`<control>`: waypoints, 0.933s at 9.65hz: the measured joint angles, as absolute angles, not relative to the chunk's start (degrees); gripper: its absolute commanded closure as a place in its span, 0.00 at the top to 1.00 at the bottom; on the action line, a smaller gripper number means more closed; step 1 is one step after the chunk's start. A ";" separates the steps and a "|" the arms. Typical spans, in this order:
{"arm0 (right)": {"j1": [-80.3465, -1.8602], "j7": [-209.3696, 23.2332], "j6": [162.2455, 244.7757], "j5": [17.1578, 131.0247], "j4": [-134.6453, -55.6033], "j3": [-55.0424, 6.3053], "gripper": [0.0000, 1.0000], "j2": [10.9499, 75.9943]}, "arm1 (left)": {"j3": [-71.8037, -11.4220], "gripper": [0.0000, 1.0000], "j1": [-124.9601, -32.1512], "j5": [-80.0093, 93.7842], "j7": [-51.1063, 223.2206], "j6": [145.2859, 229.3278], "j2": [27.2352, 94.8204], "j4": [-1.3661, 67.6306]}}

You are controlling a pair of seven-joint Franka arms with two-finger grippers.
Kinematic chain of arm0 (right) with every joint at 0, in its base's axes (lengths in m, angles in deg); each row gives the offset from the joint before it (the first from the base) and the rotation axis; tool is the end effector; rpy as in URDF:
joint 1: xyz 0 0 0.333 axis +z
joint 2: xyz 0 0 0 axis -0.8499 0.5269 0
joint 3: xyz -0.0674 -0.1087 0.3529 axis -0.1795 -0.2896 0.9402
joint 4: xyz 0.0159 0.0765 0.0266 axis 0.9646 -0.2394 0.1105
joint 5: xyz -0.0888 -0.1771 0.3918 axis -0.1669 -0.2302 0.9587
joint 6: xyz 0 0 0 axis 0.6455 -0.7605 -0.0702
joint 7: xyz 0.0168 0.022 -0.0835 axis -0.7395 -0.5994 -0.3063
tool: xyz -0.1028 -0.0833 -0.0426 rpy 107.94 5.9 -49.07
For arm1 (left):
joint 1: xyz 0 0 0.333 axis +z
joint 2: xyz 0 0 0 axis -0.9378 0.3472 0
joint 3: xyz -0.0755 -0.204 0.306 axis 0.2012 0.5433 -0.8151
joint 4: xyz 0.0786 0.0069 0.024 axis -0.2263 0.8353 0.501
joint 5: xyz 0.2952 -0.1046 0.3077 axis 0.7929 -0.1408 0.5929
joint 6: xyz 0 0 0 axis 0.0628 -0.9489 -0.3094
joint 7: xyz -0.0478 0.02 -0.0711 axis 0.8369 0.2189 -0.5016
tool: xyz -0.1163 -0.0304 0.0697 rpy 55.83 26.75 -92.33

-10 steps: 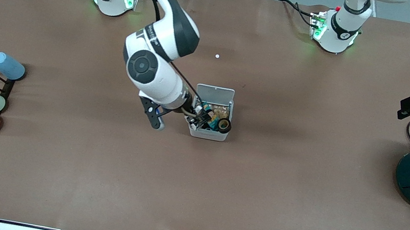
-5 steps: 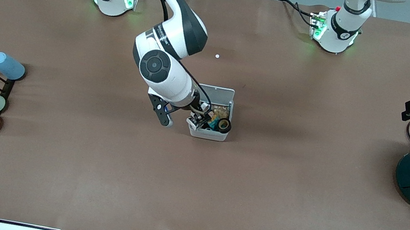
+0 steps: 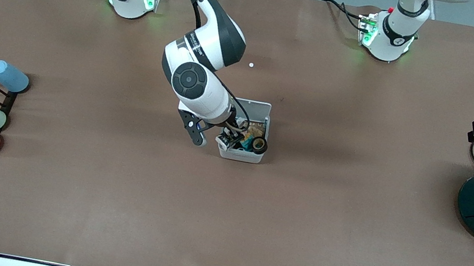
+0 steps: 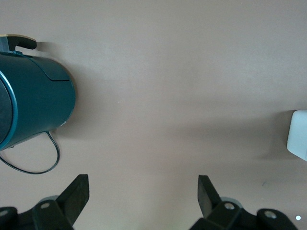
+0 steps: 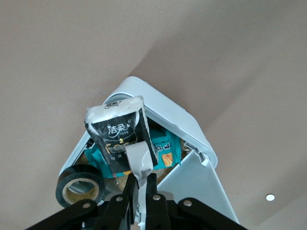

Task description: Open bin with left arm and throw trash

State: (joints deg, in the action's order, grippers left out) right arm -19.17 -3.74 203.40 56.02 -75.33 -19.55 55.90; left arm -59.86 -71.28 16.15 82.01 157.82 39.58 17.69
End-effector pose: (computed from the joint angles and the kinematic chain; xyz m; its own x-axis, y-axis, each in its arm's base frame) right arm 0.6110 0.5230 0.3468 0.5671 -0.7720 -0.2870 -0.8084 -0.5885 -0.0141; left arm 0.6238 -0.0167 0.6567 0.9998 0.0144 -0.0147 0.0144 -0.9999 -0.0054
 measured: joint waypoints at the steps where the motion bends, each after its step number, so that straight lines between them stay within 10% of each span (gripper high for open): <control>1: -19.18 -3.74 203.45 56.02 -75.32 -19.59 0.34 56.05 | -59.71 1.00 -71.43 16.15 82.01 157.82 39.58 17.69; 9: -19.43 -3.79 202.44 56.01 -74.47 -20.38 0.67 56.17 | -59.66 1.00 -71.42 16.15 82.01 157.82 39.58 17.69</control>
